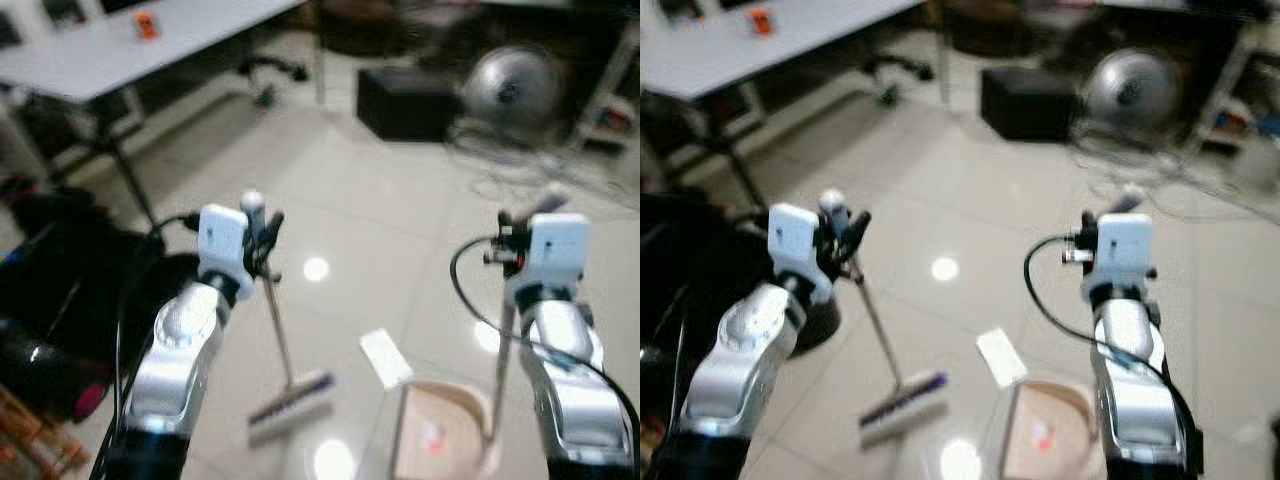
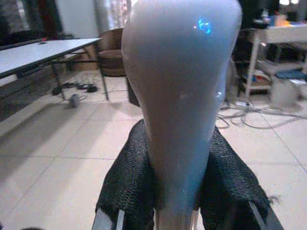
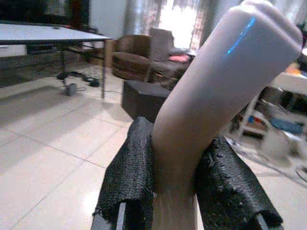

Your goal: Sweep floor

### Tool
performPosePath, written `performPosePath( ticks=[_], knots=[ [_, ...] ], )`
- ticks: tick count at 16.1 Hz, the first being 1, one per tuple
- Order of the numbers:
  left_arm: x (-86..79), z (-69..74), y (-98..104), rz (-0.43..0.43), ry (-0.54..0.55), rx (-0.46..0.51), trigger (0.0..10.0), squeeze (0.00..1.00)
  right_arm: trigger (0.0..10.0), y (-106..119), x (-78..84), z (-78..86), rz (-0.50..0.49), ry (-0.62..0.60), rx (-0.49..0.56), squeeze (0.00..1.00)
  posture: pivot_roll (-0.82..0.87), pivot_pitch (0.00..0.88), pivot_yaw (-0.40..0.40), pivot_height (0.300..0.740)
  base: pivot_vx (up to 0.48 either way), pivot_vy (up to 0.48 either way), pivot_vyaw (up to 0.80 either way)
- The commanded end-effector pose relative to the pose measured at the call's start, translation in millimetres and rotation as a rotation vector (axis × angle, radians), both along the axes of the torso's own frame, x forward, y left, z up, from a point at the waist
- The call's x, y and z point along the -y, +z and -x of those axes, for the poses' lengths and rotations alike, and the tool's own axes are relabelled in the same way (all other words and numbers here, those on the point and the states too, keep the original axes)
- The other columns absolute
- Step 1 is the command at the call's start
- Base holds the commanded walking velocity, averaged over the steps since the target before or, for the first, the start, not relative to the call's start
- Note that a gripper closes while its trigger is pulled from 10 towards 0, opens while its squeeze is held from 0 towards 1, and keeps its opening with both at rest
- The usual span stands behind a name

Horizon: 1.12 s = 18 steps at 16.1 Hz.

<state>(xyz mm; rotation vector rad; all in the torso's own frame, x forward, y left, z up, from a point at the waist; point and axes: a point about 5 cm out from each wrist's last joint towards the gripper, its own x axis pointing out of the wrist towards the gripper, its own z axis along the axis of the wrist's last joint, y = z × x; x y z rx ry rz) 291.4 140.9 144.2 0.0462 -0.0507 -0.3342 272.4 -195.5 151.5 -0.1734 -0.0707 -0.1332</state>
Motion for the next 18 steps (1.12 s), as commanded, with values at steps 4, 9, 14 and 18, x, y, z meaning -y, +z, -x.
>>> performPosePath(
  ticks=[4, 9, 14, 18],
  knots=[
    [-7.1, -1.6, 8.9, -0.032, 0.018, 0.041, 10.0, 0.0, 10.0, 6.5, -4.7, 0.1, -0.056, 0.001, 0.033, 0.0, -0.06, 0.015, 0.029, 0.74, 0.398, 0.0, 0.0],
    [-5.0, -4.4, 8.7, -0.037, -0.002, 0.043, 10.0, 0.0, 10.0, 5.9, -3.6, 1.4, -0.065, -0.016, 0.036, 0.0, -0.07, 0.002, 0.042, 0.74, 0.396, 0.0, -0.8],
    [-2.9, -6.1, 8.5, -0.036, -0.016, 0.045, 10.0, 0.0, 10.0, 5.4, -1.3, 3.3, -0.064, -0.03, 0.04, 0.0, -0.07, 0.0, 0.048, 0.74, 0.397, 0.0, -0.41],
    [-2.6, -6.8, 8.3, -0.039, -0.024, 0.048, 10.0, 0.0, 10.0, 4.2, -1.7, 3.5, -0.07, -0.033, 0.037, 0.0, -0.07, 0.0, 0.049, 0.74, 0.396, 0.0, 0.0]
  ],
)
